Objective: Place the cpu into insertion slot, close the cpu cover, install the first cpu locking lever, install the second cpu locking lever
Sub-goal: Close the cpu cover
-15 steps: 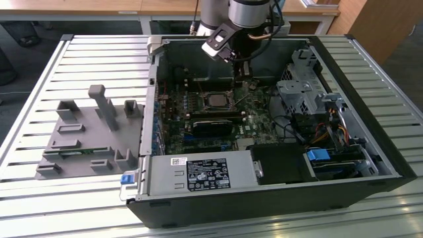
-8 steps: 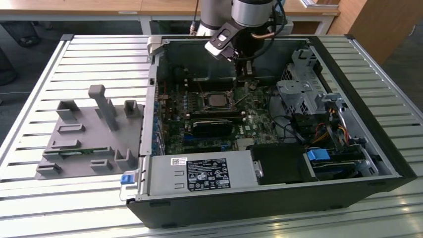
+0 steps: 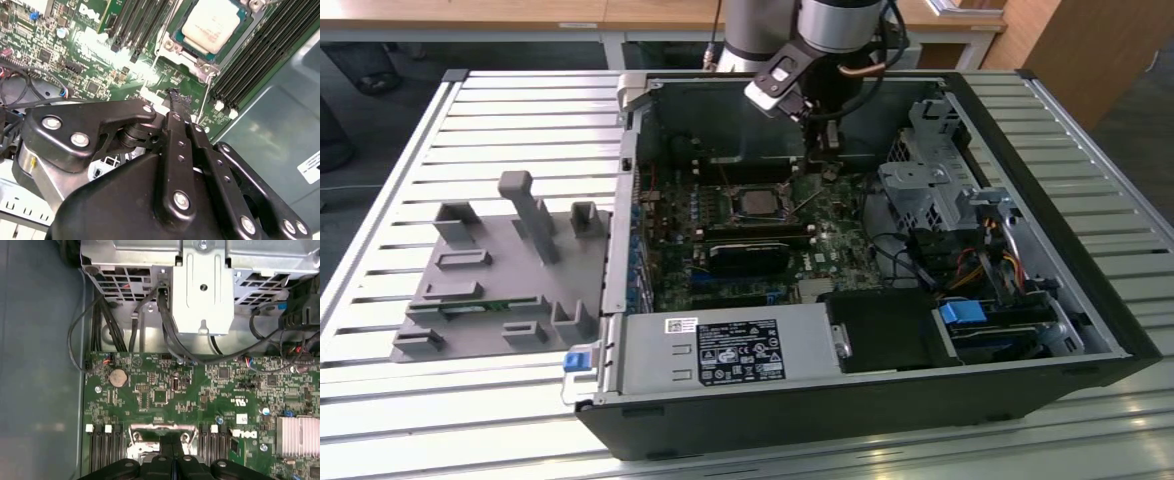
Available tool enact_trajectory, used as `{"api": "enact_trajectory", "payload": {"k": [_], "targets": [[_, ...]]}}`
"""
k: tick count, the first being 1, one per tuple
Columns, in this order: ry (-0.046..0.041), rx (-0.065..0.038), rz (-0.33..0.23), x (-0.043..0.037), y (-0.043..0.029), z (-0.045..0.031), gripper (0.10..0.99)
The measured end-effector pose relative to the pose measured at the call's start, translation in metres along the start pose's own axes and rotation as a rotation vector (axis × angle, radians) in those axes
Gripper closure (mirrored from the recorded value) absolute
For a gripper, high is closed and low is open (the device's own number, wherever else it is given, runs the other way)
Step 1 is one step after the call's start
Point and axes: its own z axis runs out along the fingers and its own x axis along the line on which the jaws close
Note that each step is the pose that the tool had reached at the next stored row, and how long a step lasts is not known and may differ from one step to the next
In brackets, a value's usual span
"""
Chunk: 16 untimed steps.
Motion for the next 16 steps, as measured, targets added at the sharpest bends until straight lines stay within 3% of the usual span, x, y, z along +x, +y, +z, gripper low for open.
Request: {"api": "enact_trajectory", "payload": {"k": [16], "targets": [[-0.0001,0.008,0.000,0.0021,0.0224,0.0026,0.980]]}}
